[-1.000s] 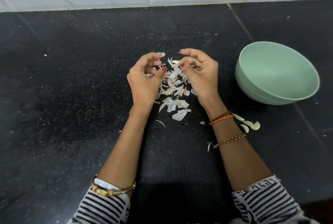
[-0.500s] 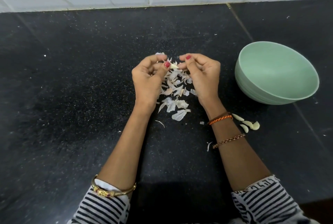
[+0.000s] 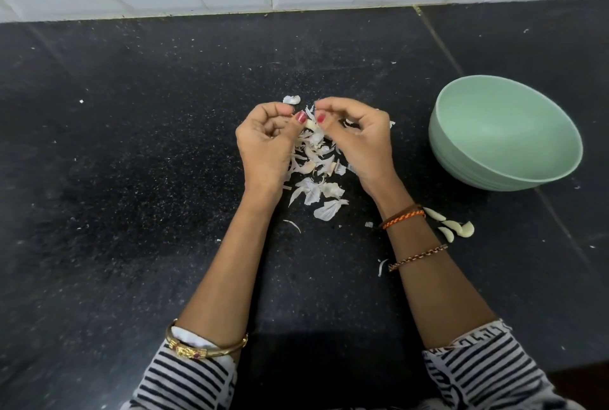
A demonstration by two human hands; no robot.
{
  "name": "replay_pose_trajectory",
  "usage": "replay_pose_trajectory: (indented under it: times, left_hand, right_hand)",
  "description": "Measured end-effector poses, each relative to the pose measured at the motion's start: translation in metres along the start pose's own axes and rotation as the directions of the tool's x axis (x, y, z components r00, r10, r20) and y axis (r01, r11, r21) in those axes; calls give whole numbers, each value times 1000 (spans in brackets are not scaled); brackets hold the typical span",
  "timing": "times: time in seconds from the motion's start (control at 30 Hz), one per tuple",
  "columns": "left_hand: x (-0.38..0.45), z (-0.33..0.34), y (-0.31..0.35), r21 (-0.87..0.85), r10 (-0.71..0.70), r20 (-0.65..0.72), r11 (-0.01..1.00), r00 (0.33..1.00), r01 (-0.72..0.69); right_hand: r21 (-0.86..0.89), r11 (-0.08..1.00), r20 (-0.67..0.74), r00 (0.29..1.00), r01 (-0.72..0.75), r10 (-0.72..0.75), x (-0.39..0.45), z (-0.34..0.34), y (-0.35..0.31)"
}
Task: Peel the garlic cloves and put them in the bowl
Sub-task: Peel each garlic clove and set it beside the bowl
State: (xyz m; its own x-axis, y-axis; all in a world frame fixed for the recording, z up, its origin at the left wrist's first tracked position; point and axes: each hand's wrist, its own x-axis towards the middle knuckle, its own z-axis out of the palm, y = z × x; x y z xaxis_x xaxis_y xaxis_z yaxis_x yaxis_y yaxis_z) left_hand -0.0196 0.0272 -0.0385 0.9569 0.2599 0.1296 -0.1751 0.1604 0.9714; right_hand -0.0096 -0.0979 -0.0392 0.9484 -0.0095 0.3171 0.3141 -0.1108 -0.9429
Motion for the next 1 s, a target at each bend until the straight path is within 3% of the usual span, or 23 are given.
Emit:
replay_pose_trajectory:
  times: [0.17, 0.33, 0.47, 0.7, 1.0]
  left_hand:
    - [1, 1, -2, -48, -2, 25, 999, 1000, 3]
    - [4, -2, 1, -105, -27, -6, 994, 1000, 26]
    - [5, -4, 1, -106, -18, -13, 994, 1000, 17]
    - [2, -1, 2, -141, -26, 14, 990, 1000, 28]
    - [0, 0, 9, -191, -139, 13, 972, 990, 139]
  right_hand:
    - [-58, 998, 27, 999, 40, -39, 0, 0, 4]
    - [-128, 991, -50, 998, -31, 24, 2, 1, 6]
    - [-125, 992, -114, 993, 1, -15, 1, 1, 5]
    - [-122, 992, 11, 999, 44, -43, 1, 1, 6]
    - [-213, 971, 6, 994, 110, -111, 0, 3, 5]
